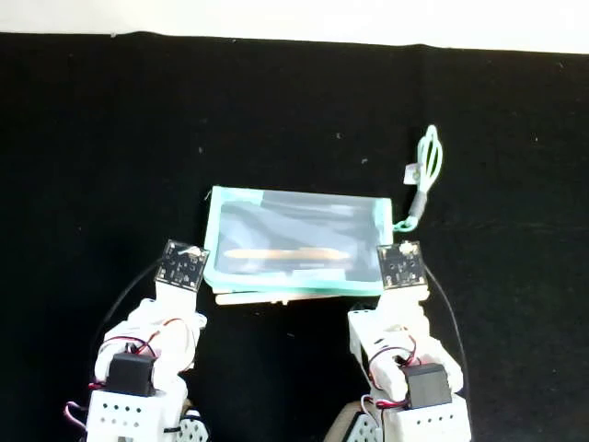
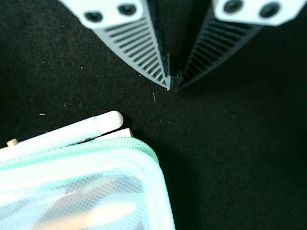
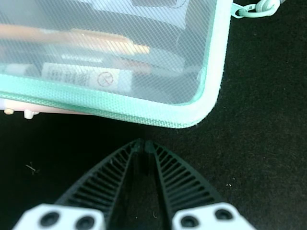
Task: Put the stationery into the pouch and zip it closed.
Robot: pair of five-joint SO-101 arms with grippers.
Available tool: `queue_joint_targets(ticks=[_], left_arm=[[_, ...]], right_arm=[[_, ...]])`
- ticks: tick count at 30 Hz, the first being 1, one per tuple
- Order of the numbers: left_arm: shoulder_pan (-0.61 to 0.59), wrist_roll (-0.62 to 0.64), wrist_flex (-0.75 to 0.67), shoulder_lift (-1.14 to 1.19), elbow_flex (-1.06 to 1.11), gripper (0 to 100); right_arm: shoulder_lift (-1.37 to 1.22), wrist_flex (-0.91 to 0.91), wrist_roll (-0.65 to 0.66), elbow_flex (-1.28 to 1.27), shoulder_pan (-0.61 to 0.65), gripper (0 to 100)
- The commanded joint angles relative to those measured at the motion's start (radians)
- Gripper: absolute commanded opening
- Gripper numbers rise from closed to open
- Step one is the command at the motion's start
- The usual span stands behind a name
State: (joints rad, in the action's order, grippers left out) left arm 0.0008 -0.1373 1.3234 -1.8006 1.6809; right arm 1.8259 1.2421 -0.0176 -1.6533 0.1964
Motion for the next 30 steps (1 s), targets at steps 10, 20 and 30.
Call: queue_joint_targets(ticks=[10, 20, 30], left_arm=[[-0.012, -0.003, 0.005, -0.008, 0.015, 1], [0.07, -0.003, 0.003, -0.008, 0.015, 1], [0.068, -0.005, 0.008, -0.008, 0.015, 1]], right_arm=[[0.005, 0.005, 0.011, -0.142, 0.004, 1.5], [0.005, 0.005, 0.011, -0.142, 0.004, 1.5], [0.005, 0.005, 0.011, -0.142, 0.004, 1.5]])
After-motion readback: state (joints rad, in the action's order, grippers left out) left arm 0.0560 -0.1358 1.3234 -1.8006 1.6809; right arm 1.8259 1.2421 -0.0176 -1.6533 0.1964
